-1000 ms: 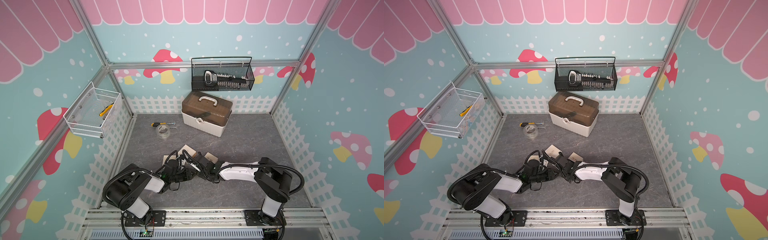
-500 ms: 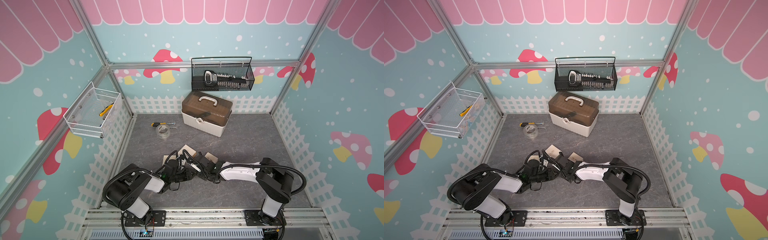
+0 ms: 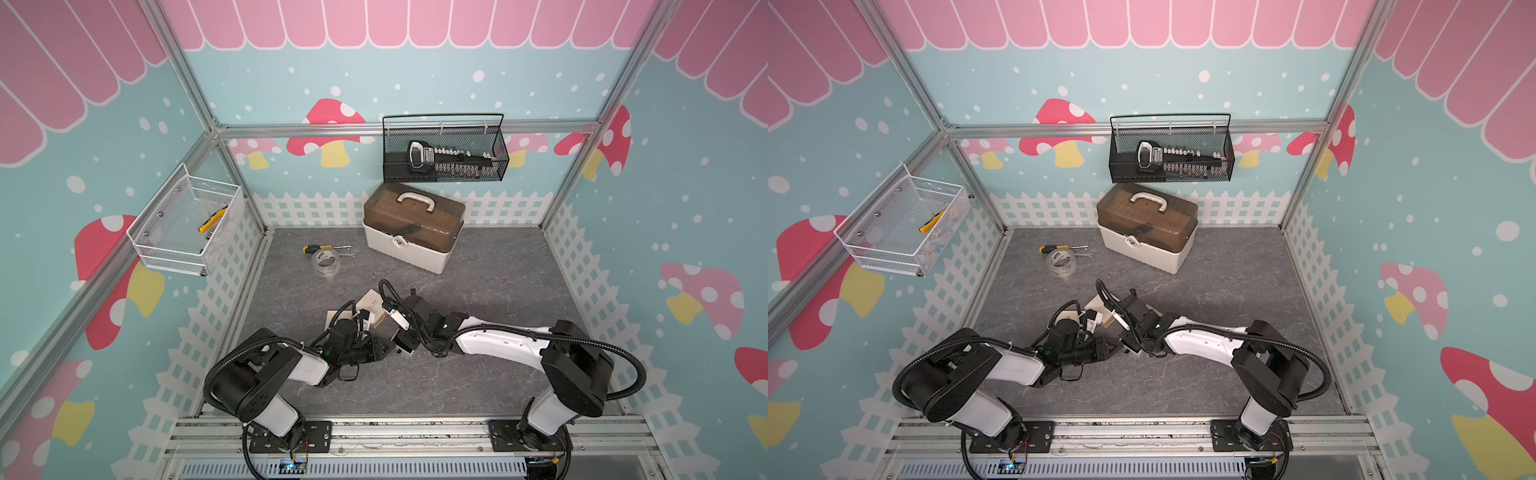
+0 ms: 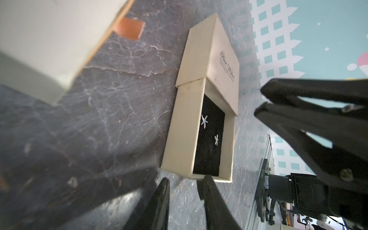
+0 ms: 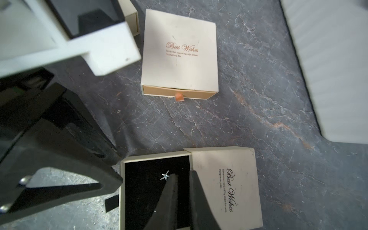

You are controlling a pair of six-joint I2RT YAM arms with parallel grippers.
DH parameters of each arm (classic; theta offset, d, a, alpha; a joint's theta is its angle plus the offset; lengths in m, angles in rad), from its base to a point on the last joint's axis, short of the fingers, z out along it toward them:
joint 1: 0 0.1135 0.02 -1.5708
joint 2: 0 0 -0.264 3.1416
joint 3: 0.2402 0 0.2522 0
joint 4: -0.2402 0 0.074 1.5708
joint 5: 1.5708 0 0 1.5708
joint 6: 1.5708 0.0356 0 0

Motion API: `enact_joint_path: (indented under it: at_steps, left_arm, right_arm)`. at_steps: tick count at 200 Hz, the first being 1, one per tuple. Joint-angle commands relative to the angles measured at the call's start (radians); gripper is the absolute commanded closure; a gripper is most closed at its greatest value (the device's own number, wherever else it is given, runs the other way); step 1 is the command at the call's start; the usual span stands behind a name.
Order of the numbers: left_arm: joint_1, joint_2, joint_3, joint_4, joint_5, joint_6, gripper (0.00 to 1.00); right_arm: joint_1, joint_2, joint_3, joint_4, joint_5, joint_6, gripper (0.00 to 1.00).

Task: Place the earrings into the drawer-style jewelry box
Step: Adjust the earring in the inner lining.

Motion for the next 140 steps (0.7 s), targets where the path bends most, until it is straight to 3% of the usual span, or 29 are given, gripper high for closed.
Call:
enact_joint_path:
  at_steps: [1, 34, 140]
  left_arm:
    - [0.004, -0.014, 0.011, -0.037, -0.013, 0.018, 0.7]
    - [0.003, -0.014, 0.016, -0.045, -0.011, 0.024, 0.7]
    - [0.004, -0.025, 0.022, -0.051, 0.001, 0.035, 0.7]
  right_arm:
    - [-0.024, 0.027, 0.059, -0.08, -0.083, 0.047, 0.98]
    - [-0.056, 0.065, 0.107, -0.136, -0.17, 0.079, 1.0]
    - [-0.079, 0.185, 0.184, -0.235, -0.19, 0.084, 1.0]
